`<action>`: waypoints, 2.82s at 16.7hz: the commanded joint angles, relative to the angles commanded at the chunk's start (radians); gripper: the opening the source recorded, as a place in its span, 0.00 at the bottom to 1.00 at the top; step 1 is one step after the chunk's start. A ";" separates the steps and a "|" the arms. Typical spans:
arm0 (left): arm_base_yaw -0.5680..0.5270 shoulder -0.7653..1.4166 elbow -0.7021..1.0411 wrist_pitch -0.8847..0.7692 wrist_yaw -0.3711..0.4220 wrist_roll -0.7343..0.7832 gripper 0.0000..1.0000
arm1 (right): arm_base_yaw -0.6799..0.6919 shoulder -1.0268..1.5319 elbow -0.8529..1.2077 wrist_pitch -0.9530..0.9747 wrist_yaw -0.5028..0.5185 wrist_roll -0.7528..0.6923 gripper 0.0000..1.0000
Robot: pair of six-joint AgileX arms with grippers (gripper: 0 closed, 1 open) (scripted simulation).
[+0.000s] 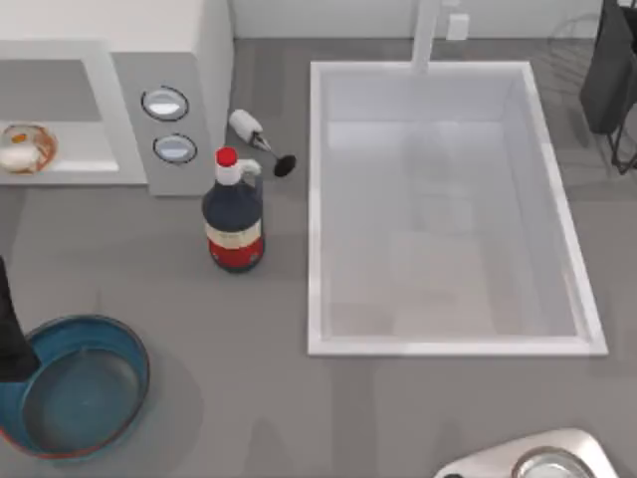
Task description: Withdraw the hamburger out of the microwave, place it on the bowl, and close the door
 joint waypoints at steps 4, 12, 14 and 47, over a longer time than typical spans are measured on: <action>0.000 0.000 0.000 0.000 0.000 0.000 1.00 | 0.000 0.000 0.000 0.000 0.000 0.000 1.00; 0.000 0.000 0.000 0.000 0.000 0.000 1.00 | 0.000 0.000 0.000 0.000 0.000 0.000 1.00; 0.000 0.000 0.000 0.000 0.000 0.000 1.00 | 0.000 0.000 0.000 0.000 0.000 0.000 1.00; 0.105 1.797 0.642 0.894 0.130 0.051 1.00 | 0.000 0.000 0.000 0.000 0.000 0.000 1.00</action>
